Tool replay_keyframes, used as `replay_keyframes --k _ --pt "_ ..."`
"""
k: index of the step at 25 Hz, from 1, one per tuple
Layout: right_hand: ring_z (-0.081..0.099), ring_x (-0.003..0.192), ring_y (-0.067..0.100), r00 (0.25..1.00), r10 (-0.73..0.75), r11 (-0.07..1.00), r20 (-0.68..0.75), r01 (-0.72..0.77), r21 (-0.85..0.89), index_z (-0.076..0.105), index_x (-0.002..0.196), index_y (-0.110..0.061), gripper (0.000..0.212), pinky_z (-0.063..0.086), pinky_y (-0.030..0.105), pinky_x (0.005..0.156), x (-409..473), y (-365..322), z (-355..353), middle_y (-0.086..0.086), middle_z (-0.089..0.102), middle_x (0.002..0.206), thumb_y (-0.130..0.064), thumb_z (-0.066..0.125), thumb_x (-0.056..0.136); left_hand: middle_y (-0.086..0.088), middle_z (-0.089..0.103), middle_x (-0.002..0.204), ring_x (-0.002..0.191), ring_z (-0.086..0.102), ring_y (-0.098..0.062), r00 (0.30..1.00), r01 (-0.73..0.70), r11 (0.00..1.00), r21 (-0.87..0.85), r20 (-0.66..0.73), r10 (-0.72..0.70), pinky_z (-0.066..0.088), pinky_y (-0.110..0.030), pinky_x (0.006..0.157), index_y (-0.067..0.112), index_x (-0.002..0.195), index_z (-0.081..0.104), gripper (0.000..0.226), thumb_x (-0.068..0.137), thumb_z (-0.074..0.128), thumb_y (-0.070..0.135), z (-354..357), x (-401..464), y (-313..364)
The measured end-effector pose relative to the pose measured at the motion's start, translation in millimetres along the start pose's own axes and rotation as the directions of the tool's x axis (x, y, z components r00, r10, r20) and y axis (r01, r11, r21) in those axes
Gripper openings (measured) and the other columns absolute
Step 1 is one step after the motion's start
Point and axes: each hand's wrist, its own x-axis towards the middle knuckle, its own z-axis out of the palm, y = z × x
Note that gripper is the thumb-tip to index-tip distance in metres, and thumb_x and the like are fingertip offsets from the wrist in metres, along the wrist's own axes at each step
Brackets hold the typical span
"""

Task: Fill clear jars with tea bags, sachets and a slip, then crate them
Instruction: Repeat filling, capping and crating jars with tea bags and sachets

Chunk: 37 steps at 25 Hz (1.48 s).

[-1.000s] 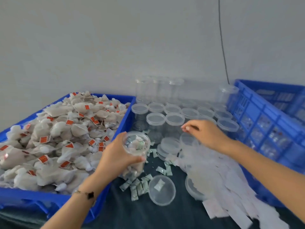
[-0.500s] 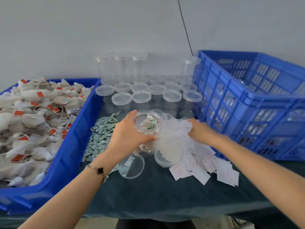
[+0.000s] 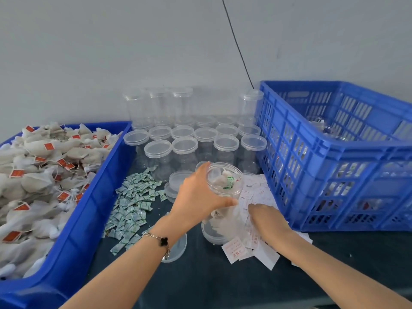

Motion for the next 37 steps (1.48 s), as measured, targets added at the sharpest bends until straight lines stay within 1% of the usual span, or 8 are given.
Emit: replay_keyframes --k 6,13,17,21,26,31,33,37 --pt "0.046 0.067 0.014 0.958 0.177 0.936 -0.225 -0.093 0.340 0.044 0.120 -0.014 0.034 0.031 0.026 0.050 10 0 -9 -0.003 0.049 0.078 0.001 0.038 0.089 0.017 0.062 0.112 0.093 0.059 0.002 1.000 -0.009 1.000 0.005 0.012 0.009 0.043 -0.005 0.061 0.038 0.129 0.045 0.090 0.048 0.083 0.055 -2 2 -3" --pt "0.056 0.089 0.013 0.895 0.336 0.763 -0.294 -0.075 0.642 0.057 0.099 -0.016 0.011 0.048 0.032 0.074 18 4 -33 -0.004 0.061 0.092 -0.011 0.048 0.094 0.017 0.060 0.118 0.108 0.058 -0.005 1.000 0.024 0.999 -0.031 -0.004 -0.024 0.043 -0.017 0.079 0.040 0.134 0.042 0.098 0.048 0.086 0.054 -7 -3 -12" --pt "0.055 0.084 0.010 0.881 0.365 0.738 -0.302 -0.075 0.671 0.059 0.089 -0.017 0.005 0.047 0.027 0.072 16 6 -34 -0.010 0.058 0.083 -0.020 0.063 0.089 0.017 0.057 0.118 0.088 0.058 0.007 0.999 0.026 0.999 -0.042 -0.030 -0.027 0.042 -0.004 0.049 0.039 0.134 0.042 0.098 0.047 0.086 0.050 -14 -4 -12" --pt "0.057 0.083 0.010 0.891 0.334 0.754 -0.307 -0.057 0.654 0.064 0.085 -0.018 0.007 0.048 0.027 0.073 16 8 -37 -0.008 0.060 0.084 -0.023 0.063 0.089 0.011 0.059 0.127 0.111 0.057 -0.009 0.999 0.028 1.000 -0.003 -0.044 -0.028 0.042 -0.017 0.077 0.035 0.140 0.038 0.109 0.042 0.081 0.059 -17 -5 -12" --pt "0.061 0.085 0.011 0.901 0.324 0.758 -0.287 -0.066 0.649 0.071 0.093 -0.018 0.016 0.051 0.032 0.080 15 10 -35 -0.008 0.068 0.087 -0.016 0.055 0.094 0.018 0.055 0.119 0.093 0.054 0.004 0.998 0.037 0.998 -0.042 -0.045 -0.039 0.039 0.000 0.054 0.034 0.143 0.035 0.110 0.048 0.087 0.050 -19 -10 -12" --pt "0.063 0.082 0.010 0.891 0.410 0.561 -0.194 -0.078 0.824 0.070 0.081 -0.018 0.016 0.052 0.034 0.081 18 13 -41 -0.013 0.067 0.078 -0.009 0.061 0.090 0.008 0.054 0.134 0.118 0.052 -0.011 0.996 0.060 0.998 -0.011 -0.063 -0.060 0.037 -0.019 0.083 0.033 0.146 0.030 0.115 0.049 0.087 0.053 -22 -12 -16" --pt "0.063 0.081 0.010 0.886 0.429 0.509 -0.174 -0.078 0.857 0.070 0.082 -0.018 0.014 0.054 0.037 0.082 16 12 -47 -0.008 0.068 0.081 -0.008 0.062 0.090 0.008 0.053 0.135 0.120 0.052 -0.012 0.996 0.055 0.998 -0.006 -0.071 -0.055 0.037 -0.021 0.087 0.032 0.146 0.030 0.116 0.048 0.087 0.055 -22 -13 -18" --pt "0.063 0.077 0.006 0.860 0.436 0.479 -0.266 0.028 0.877 0.065 0.085 -0.024 0.015 0.052 0.027 0.075 11 -2 -76 -0.007 0.069 0.086 -0.012 0.060 0.091 0.010 0.053 0.135 0.117 0.051 -0.008 0.997 0.058 0.998 -0.008 -0.051 -0.058 0.036 -0.020 0.087 0.032 0.147 0.028 0.119 0.045 0.085 0.058 -21 -15 -20"
